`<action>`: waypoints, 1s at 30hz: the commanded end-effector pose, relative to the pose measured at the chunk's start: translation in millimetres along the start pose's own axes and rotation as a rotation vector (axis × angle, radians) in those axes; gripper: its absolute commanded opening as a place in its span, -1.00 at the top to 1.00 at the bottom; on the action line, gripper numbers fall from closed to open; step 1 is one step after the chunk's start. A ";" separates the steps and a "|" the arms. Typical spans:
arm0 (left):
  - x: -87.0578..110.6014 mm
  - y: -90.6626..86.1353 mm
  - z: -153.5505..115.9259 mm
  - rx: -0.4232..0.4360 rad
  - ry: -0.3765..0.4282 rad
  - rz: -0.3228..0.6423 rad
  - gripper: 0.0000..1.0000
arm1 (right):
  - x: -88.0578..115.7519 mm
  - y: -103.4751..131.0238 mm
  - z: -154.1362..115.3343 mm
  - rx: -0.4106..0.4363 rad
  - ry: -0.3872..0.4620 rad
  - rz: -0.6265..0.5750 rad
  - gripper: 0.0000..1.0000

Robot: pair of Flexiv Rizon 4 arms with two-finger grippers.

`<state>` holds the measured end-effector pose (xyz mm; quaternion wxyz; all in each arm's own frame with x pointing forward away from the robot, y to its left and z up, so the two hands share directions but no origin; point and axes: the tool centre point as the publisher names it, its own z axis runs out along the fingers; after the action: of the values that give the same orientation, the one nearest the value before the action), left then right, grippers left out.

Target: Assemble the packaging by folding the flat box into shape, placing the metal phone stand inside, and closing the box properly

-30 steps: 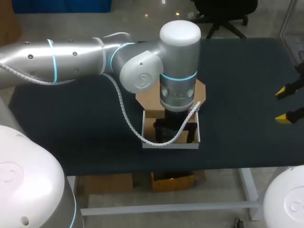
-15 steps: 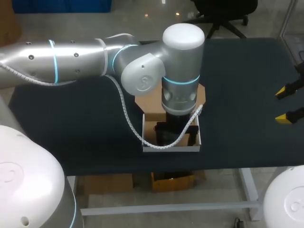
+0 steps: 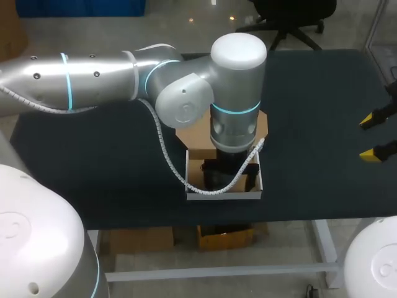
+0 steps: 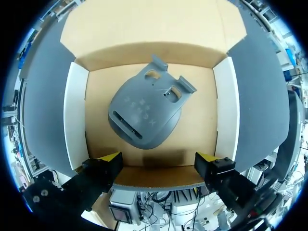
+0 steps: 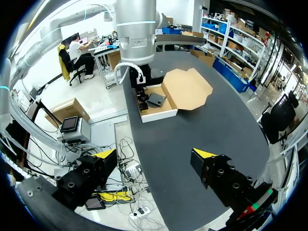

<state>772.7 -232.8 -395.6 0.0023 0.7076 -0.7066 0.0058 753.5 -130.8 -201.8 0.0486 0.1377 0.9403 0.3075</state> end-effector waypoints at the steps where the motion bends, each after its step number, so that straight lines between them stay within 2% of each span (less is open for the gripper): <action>1: -7.7 4.2 -13.9 0.035 0.028 0.020 -1.00 | 0.1 0.1 -0.7 -0.002 0.001 -0.001 -1.00; 8: -14.6 0.2 -37.7 0.110 0.046 0.077 -1.00 | 0.1 0.1 -0.7 -0.002 0.001 -0.001 -1.00; 14: -24.9 -6.2 -52.6 0.151 0.103 0.180 -1.00 | 0.1 0.1 -0.7 -0.002 0.001 -0.001 -1.00; 20: -37.3 -17.3 -63.5 0.164 0.157 0.282 -1.00 | 0.1 0.1 -0.7 -0.002 0.001 -0.001 -1.00; 30: -63.9 -43.2 -74.2 0.201 0.208 0.364 -1.00 | 0.1 0.1 -0.7 -0.002 0.001 -0.001 -1.00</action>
<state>814.2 -181.9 -326.9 -0.0217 0.5690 -0.8125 0.1250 753.5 -130.8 -201.8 0.0486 0.1377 0.9403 0.3075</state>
